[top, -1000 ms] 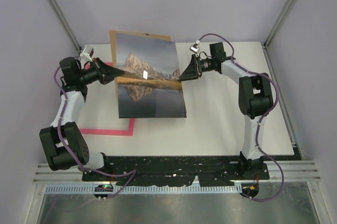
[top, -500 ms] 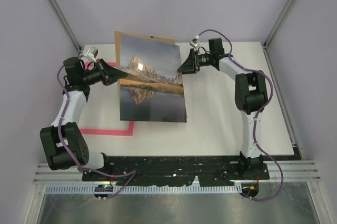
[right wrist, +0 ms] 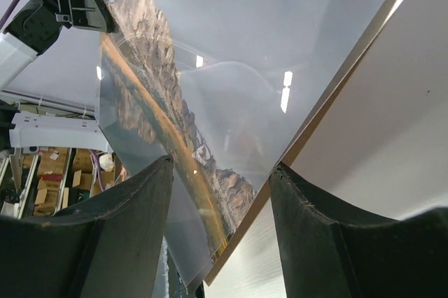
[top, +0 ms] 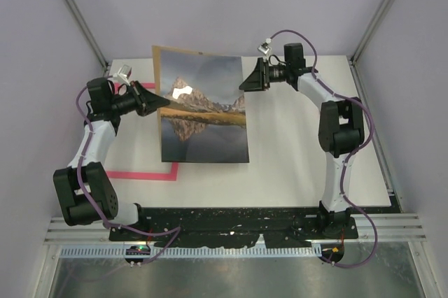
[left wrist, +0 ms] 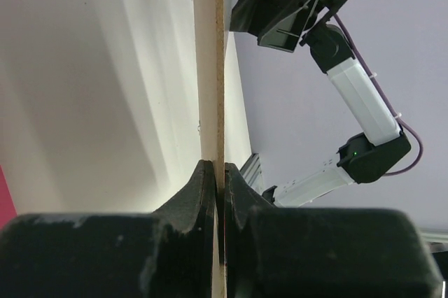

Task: Take the photo out of the frame
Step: Remove the photo frame item from the photo frame.

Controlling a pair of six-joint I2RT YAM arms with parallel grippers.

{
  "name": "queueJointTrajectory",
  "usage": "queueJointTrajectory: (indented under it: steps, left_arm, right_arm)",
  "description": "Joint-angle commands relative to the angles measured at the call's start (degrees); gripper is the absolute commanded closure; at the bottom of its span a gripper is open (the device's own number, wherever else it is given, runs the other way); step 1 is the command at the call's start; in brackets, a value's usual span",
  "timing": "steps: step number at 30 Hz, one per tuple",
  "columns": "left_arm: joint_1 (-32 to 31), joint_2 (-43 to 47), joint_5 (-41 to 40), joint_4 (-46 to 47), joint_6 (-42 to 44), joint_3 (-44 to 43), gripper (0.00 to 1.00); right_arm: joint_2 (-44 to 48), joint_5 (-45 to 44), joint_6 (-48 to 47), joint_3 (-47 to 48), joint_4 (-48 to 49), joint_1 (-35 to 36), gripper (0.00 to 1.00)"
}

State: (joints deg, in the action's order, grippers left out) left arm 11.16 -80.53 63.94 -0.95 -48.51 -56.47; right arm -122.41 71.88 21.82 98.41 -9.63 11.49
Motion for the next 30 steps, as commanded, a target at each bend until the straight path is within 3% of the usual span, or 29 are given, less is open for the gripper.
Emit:
queueJointTrajectory:
  steps: [1, 5, 8, 9, 10, 11, 12, 13, 14, 15, 30]
  left_arm:
    - [-0.4, 0.0, 2.2, 1.1, 0.9, -1.7, 1.0]
    - [-0.4, -0.2, 2.2, 1.1, 1.1, -1.9, 1.0]
    - [-0.3, -0.4, 2.0, -0.3, 1.4, -2.2, 1.0]
    - [-0.3, -0.5, 1.8, -0.5, 1.5, -2.1, 1.0]
    - [-0.4, -0.5, 1.8, -0.6, 1.6, -2.2, 1.0]
    - [-0.4, -0.6, 1.6, -0.7, 1.7, -2.1, 1.0]
    - [-0.4, -0.7, 1.6, -0.8, 1.7, -2.2, 1.0]
    - [-0.4, -0.8, 1.6, -0.9, 1.7, -2.2, 1.0]
    - [-0.4, -0.8, 1.5, -0.9, 1.7, -2.2, 1.0]
    - [-0.4, -0.9, 1.4, -1.0, 1.7, -2.2, 1.0]
    - [0.7, -0.2, -0.2, -2.9, 2.8, -2.4, 1.0]
  right_arm:
    - [5.2, 2.8, 0.6, -0.7, 2.3, 0.6, 0.39]
    - [6.0, 7.4, 3.8, -3.5, 8.1, 0.5, 0.44]
    - [7.2, 14.1, 13.5, -6.9, 22.7, 0.4, 0.47]
    - [7.5, 15.5, 21.3, -9.7, 27.2, 0.4, 0.47]
    - [8.1, 17.9, 26.0, -13.3, 40.8, 0.3, 0.48]
    - [8.2, 19.1, 38.6, -14.9, 48.3, 0.2, 0.48]
    - [7.5, 19.6, 45.1, -17.4, 67.0, 0.1, 0.49]
    - [6.3, 20.6, 60.9, -17.6, 78.0, 0.2, 0.49]
    - [3.5, 21.0, 68.9, -15.9, 95.7, 0.2, 0.49]
    - [1.2, 22.3, 82.8, -13.7, 104.5, 0.2, 0.51]
    - [3.4, 31.7, 80.2, -14.7, 104.8, -0.1, 0.54]
